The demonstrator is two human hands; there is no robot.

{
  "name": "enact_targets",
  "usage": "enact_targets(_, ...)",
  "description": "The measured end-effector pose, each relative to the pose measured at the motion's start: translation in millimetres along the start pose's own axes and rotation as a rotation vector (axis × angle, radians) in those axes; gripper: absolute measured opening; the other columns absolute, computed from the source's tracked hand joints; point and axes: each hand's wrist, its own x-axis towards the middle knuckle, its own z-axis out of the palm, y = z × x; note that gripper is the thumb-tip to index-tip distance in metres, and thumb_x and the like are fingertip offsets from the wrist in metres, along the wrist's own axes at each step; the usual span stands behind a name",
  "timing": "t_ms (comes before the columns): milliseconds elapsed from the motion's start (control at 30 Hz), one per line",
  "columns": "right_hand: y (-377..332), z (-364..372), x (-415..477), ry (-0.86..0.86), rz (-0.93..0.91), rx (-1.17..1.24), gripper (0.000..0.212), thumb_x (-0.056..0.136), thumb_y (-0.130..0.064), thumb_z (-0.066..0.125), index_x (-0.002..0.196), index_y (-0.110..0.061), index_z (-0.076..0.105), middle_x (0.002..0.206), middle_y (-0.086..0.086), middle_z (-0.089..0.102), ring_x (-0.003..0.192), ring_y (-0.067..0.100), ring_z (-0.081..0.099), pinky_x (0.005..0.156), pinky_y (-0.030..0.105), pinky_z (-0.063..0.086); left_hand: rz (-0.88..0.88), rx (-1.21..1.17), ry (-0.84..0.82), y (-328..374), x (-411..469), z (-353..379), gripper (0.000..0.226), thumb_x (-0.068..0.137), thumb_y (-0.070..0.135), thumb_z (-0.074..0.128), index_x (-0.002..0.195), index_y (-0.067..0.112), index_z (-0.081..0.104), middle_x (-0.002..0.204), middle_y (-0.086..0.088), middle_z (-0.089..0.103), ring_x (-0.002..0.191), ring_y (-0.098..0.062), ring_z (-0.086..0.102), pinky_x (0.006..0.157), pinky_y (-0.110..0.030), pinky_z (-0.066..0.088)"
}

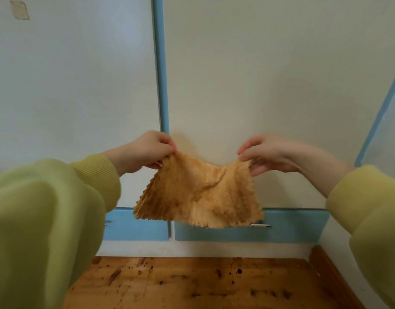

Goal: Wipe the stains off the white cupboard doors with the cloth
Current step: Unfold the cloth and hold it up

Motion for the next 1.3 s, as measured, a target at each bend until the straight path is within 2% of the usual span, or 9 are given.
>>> enact_targets(133, -28.7, 33.1, -0.7, -0.08, -0.017, 0.185, 0.008, 0.09, 0.0, 0.051, 0.083, 0.001, 0.054, 0.057, 0.013, 0.062, 0.042, 0.014, 0.062, 0.048, 0.024, 0.055, 0.177, 0.043, -0.027, 34.6, -3.2, 23.2, 0.021, 0.086, 0.02, 0.056, 0.084, 0.004, 0.069, 0.077, -0.005, 0.063, 0.073, -0.015, 0.058, 0.067, -0.026, 0.051)
enact_targets(300, -47.0, 29.5, -4.1, -0.192, -0.041, 0.328, 0.021, 0.095, -0.003, 0.039, 0.089, 0.006, 0.057, 0.076, 0.015, 0.069, 0.069, 0.021, 0.069, 0.067, 0.029, 0.057, 0.345, 0.207, -0.026, 45.5, -4.9, 16.9, 0.043, 0.073, 0.056, 0.065, 0.078, 0.013, 0.07, 0.067, 0.003, 0.06, 0.063, -0.006, 0.053, 0.059, -0.021, 0.043)
enact_targets(367, -49.5, 25.3, -4.9, -0.209, -0.037, 0.359, 0.022, 0.095, -0.006, 0.038, 0.091, 0.003, 0.058, 0.079, 0.015, 0.069, 0.068, 0.021, 0.069, 0.063, 0.028, 0.058, 0.396, 0.258, -0.015, 45.7, -4.7, 13.5, 0.036, 0.07, 0.05, 0.071, 0.079, 0.015, 0.069, 0.059, 0.008, 0.055, 0.055, -0.002, 0.048, 0.05, -0.009, 0.035)
enact_targets(467, -51.7, 24.1, -5.0, -0.156, -0.079, 0.253, 0.02, 0.095, -0.011, 0.043, 0.093, -0.001, 0.06, 0.084, 0.012, 0.069, 0.073, 0.02, 0.069, 0.065, 0.028, 0.058, 0.48, 0.311, 0.055, 45.6, -0.6, 12.5, 0.023, 0.079, 0.032, 0.07, 0.084, 0.01, 0.071, 0.059, 0.007, 0.054, 0.052, -0.003, 0.047, 0.048, -0.007, 0.034)
enact_targets(567, -44.7, 13.7, -7.3, -0.157, -0.137, -0.153, 0.017, 0.091, -0.028, 0.056, 0.096, -0.013, 0.062, 0.08, 0.005, 0.068, 0.065, 0.016, 0.066, 0.063, 0.027, 0.055, 0.493, 0.232, 0.052, 45.0, 0.1, 3.1, 0.017, 0.085, 0.022, 0.064, 0.083, 0.005, 0.069, 0.064, 0.003, 0.056, 0.056, -0.002, 0.049, 0.053, -0.006, 0.038)
enact_targets(667, -30.1, 0.5, -7.8, -0.266, -0.02, -0.568, 0.023, 0.085, -0.041, 0.061, 0.096, -0.021, 0.06, 0.083, 0.001, 0.068, 0.066, 0.013, 0.067, 0.066, 0.027, 0.053, 0.43, 0.097, 0.047, 38.6, -0.1, -18.3, 0.011, 0.087, 0.018, 0.061, 0.08, 0.012, 0.065, 0.07, 0.004, 0.057, 0.066, -0.004, 0.052, 0.062, -0.008, 0.042)
enact_targets(800, -29.6, -8.8, -2.8, -0.173, -0.148, -0.568, 0.013, 0.084, -0.033, 0.064, 0.087, -0.02, 0.064, 0.086, -0.005, 0.067, 0.081, 0.006, 0.064, 0.073, 0.024, 0.05, 0.323, 0.159, -0.029, 21.4, 4.2, -34.8, 0.015, 0.087, 0.019, 0.06, 0.074, 0.013, 0.063, 0.07, 0.001, 0.057, 0.07, -0.01, 0.053, 0.066, -0.018, 0.044)
enact_targets(933, -45.2, -6.0, -1.1, -0.118, -0.286, -0.445, 0.013, 0.083, -0.021, 0.067, 0.084, -0.008, 0.064, 0.077, -0.002, 0.067, 0.073, 0.001, 0.062, 0.074, 0.021, 0.052, 0.26, 0.205, 0.039, 7.5, 11.0, -40.6, 0.018, 0.087, 0.019, 0.061, 0.079, 0.004, 0.064, 0.073, -0.005, 0.057, 0.072, -0.016, 0.052, 0.072, -0.028, 0.044)
enact_targets(1300, -61.6, -11.7, 7.4, 0.076, -0.392, -0.375, 0.014, 0.08, -0.018, 0.07, 0.072, -0.012, 0.059, 0.068, 0.003, 0.06, 0.065, 0.014, 0.057, 0.07, 0.032, 0.051, 0.286, 0.114, 0.049, 13.6, 12.7, -53.4, 0.017, 0.087, 0.017, 0.061, 0.07, 0.014, 0.059, 0.068, 0.0, 0.054, 0.065, -0.009, 0.05, 0.061, -0.017, 0.043)
